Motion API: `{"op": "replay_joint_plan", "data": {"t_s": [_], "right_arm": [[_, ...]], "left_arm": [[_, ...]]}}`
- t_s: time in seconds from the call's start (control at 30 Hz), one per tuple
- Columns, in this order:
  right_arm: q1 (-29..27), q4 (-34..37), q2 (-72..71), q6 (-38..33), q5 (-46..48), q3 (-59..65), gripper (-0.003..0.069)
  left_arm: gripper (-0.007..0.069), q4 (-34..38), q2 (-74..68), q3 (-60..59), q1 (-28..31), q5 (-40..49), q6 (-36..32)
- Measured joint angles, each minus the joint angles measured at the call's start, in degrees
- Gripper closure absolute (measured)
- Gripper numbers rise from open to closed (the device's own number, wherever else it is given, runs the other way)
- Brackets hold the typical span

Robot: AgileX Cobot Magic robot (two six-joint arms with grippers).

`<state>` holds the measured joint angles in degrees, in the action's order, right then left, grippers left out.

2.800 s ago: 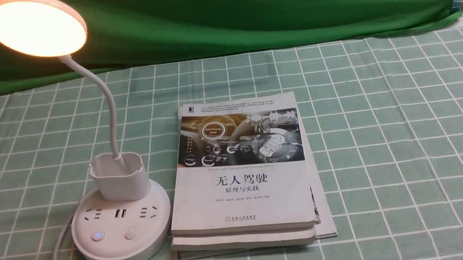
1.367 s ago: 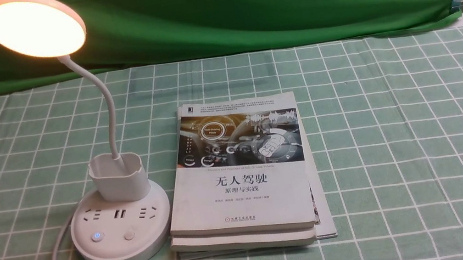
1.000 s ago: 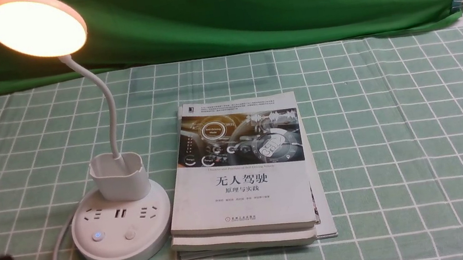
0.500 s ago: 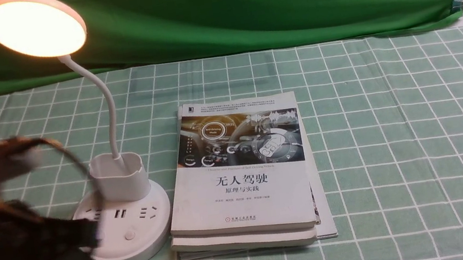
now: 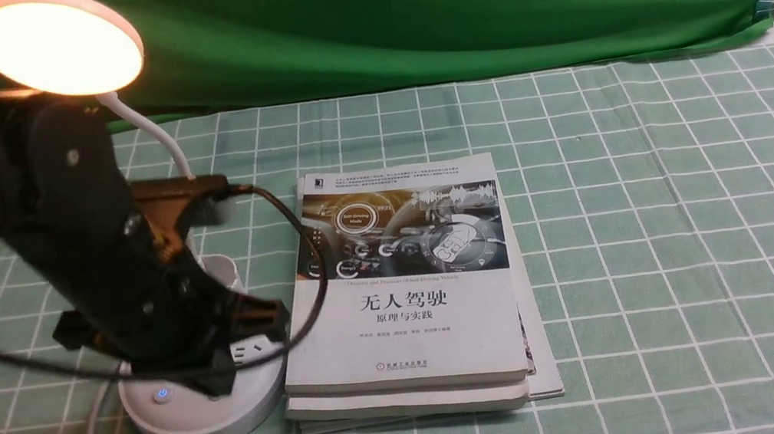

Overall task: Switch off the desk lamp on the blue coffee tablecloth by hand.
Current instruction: 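Press the power button on the round power strip under the lamp with the left gripper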

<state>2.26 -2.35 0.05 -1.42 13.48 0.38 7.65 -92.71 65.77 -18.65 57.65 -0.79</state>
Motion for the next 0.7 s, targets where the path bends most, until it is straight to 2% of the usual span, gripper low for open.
{"op": "replay_joint_plan", "data": {"t_s": [0.27, 0.7], "right_arm": [[0.0, 0.0, 0.0, 0.0, 0.0, 0.0, 0.0417], [0.0, 0.0, 0.0, 0.0, 0.0, 0.0, 0.0417]], "left_arm": [[0.0629, -0.3, -5.7, 2.5, 3.5, -0.1, -0.8], [0.0627, -0.3, -11.4, 2.7, 3.7, -2.9, -1.2]]}}
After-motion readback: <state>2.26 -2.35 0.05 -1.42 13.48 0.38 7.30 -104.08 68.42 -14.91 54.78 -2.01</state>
